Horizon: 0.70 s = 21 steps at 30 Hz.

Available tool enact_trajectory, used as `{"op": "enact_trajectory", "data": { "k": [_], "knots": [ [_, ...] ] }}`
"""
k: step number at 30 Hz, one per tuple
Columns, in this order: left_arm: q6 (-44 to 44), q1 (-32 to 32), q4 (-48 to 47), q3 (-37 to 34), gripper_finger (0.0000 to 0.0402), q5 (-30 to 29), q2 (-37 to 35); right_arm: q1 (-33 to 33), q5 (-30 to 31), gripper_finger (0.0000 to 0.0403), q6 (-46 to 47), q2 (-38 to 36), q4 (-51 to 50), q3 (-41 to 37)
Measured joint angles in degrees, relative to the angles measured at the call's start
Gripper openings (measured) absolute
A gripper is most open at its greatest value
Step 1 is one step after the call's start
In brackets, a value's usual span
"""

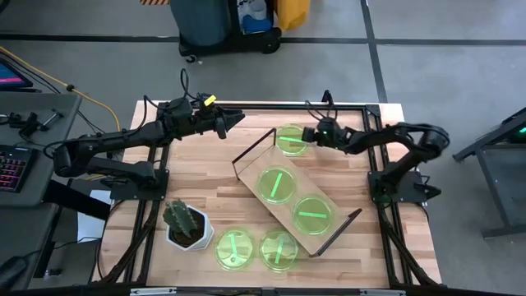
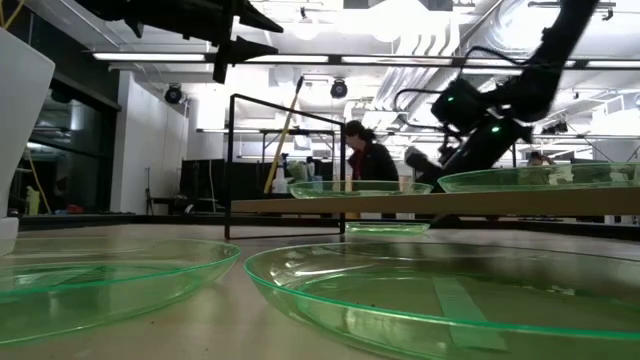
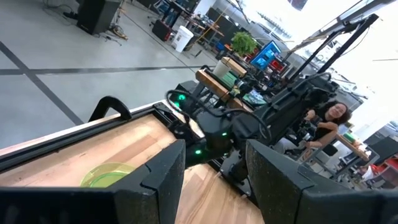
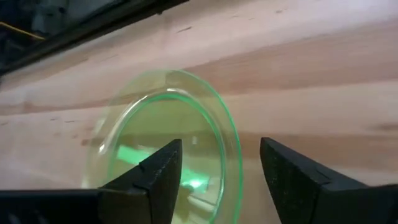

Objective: Place and stack plates onto a shelf
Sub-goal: Stack the top center transparent green plate on top of the left transparent green plate on the shelf

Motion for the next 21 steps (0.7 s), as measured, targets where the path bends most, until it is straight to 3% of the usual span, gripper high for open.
{"op": "enact_trajectory", "data": {
  "k": [7, 12, 15, 19, 21],
  "knots": [
    [-0.01, 0.0, 0.63, -0.02, 0.0161, -0.02, 0.0, 0.14, 1.58, 0.0201, -3.68, 7.98, -5.19, 7.88],
    [0.0, 0.02, 0.83, -0.02, 0.0161, -0.02, 0.0, 0.13, 1.87, 0.0188, -5.12, 9.71, -6.38, 8.86],
    [0.0, 0.02, 0.83, -0.02, 0.0161, -0.02, 0.0, 0.13, 2.97, 0.0147, -5.1, 9.75, -8.35, 8.93],
    [0.34, 0.0, 0.81, -0.02, 0.0161, -0.02, 0.0, -0.27, 3.44, 0.0039, -6.66, 9.74, -10.62, 8.89],
    [0.52, 0.01, 0.83, -0.02, 0.0161, -0.02, 0.0, -0.48, 2.89, 0.0014, -7.72, 9.23, -11.3, 8.84]
  ]
}}
